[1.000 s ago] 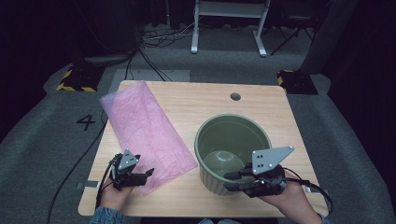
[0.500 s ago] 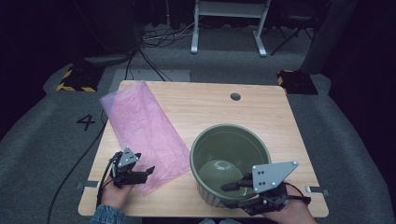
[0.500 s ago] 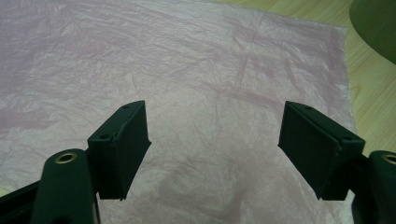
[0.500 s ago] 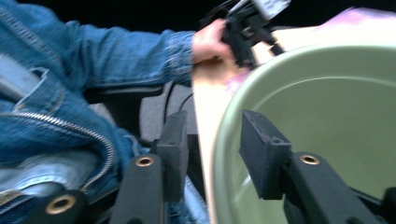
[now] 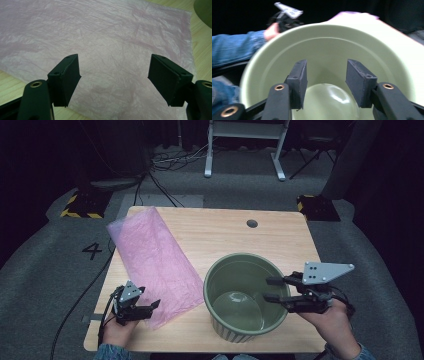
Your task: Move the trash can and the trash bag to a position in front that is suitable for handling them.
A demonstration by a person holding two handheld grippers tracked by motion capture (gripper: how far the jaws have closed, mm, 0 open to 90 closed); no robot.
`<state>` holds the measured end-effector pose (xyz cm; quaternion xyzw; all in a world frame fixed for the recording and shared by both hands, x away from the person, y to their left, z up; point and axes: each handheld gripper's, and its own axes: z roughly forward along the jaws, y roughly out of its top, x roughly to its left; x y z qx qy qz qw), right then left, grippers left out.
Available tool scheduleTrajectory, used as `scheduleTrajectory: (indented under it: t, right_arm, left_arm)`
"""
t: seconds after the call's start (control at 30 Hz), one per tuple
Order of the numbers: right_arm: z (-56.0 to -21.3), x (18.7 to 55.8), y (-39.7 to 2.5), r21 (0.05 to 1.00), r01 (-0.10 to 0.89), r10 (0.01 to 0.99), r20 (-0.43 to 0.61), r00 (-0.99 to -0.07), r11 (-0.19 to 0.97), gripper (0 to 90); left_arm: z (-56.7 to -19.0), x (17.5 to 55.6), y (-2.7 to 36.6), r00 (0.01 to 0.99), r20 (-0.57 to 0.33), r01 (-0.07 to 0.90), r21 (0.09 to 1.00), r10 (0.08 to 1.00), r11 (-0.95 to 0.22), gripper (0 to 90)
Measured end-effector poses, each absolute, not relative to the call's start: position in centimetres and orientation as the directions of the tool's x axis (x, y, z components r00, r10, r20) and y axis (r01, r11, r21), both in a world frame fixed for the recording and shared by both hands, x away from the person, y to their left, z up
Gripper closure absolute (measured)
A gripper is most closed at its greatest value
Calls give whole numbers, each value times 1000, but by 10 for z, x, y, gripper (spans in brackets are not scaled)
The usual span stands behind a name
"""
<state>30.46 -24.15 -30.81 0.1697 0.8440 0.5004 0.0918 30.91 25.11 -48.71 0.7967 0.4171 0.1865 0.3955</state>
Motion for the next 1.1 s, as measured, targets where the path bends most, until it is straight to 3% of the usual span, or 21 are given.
scheduleTrajectory:
  t: [0.23, 0.5, 0.63, 0.97, 1.1]
  right_arm:
    - [-311, 309, -282, 885, 235, 495, 5, -869, 403, 491]
    - [-339, 321, -311, 871, 292, 602, -5, -798, 395, 427]
    - [-362, 326, -320, 849, 305, 652, -60, -756, 432, 421]
    - [-438, 348, -346, 777, 504, 759, 51, -649, 379, 410]
    - [-462, 352, -352, 749, 529, 780, 26, -626, 400, 406]
  left_arm:
    - [-489, 300, 263, 529, -36, 551, 774, 848, -311, 255]
    - [-491, 292, 269, 505, -16, 570, 757, 863, -319, 287]
    - [-492, 290, 275, 494, -15, 579, 752, 869, -316, 287]
    - [-494, 298, 278, 468, -20, 607, 734, 884, -305, 287]
    - [-495, 302, 273, 467, -1, 612, 722, 884, -323, 288]
